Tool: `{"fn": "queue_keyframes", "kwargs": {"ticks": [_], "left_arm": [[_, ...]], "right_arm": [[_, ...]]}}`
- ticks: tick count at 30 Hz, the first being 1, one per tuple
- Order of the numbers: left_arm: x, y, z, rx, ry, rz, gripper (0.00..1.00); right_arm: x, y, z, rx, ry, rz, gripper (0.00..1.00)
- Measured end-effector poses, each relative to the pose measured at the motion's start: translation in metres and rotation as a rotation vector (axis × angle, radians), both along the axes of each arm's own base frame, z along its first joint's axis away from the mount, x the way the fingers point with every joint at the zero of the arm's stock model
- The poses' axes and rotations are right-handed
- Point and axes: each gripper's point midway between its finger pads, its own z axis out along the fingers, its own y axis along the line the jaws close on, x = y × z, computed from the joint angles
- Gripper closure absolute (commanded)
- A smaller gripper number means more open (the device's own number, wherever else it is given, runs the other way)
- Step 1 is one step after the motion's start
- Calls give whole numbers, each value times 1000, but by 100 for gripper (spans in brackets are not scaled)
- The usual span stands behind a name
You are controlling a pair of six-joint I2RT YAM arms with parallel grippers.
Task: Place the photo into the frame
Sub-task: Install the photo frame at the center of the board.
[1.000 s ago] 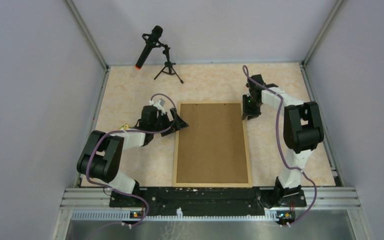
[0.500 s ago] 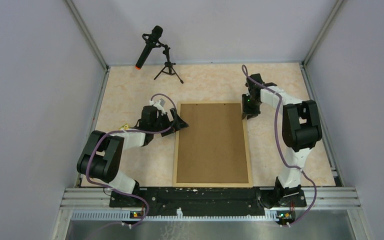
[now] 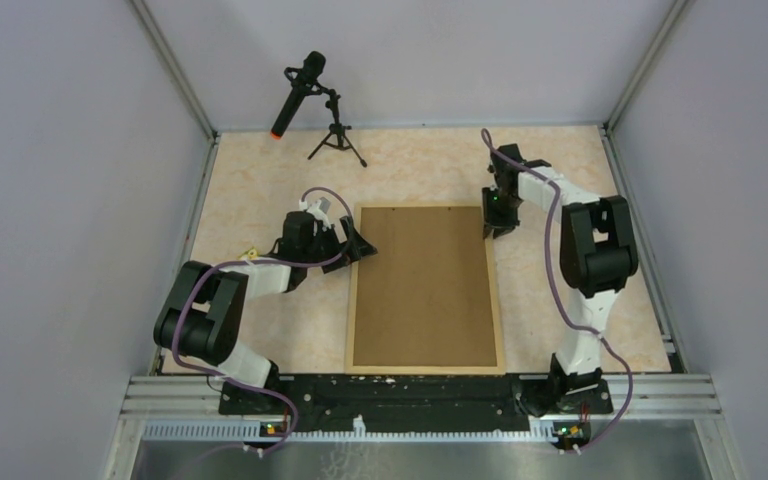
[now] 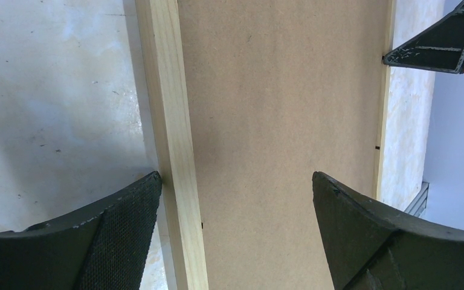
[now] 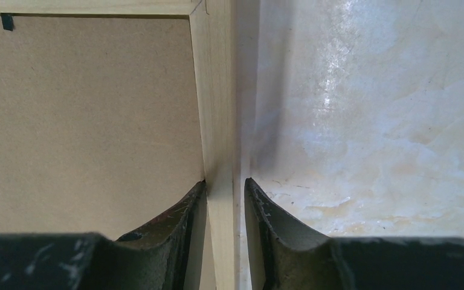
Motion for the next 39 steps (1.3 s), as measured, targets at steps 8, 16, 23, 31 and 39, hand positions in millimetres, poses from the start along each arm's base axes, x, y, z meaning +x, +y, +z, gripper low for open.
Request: {"fn": "queue_keyframes", "kwargs": {"ticks": [8,16,23,31,39], "left_arm": [[0,1,0,-24,10,-14,2],[0,1,0,-25,9,-15,2],[0,2,0,-28,11,-14,2],[0,2,0,-29,10,-15,2],[0,2,0,-30,10,-14,2]], "right_arm": [[0,5,-6,17,49,21,68],[0,8,-6,74,79,26,58],[3,27,4,227,32,41,35],[-37,15,41,163,-73,49,38],[-89,-9,19,80,-13,29,66]]}}
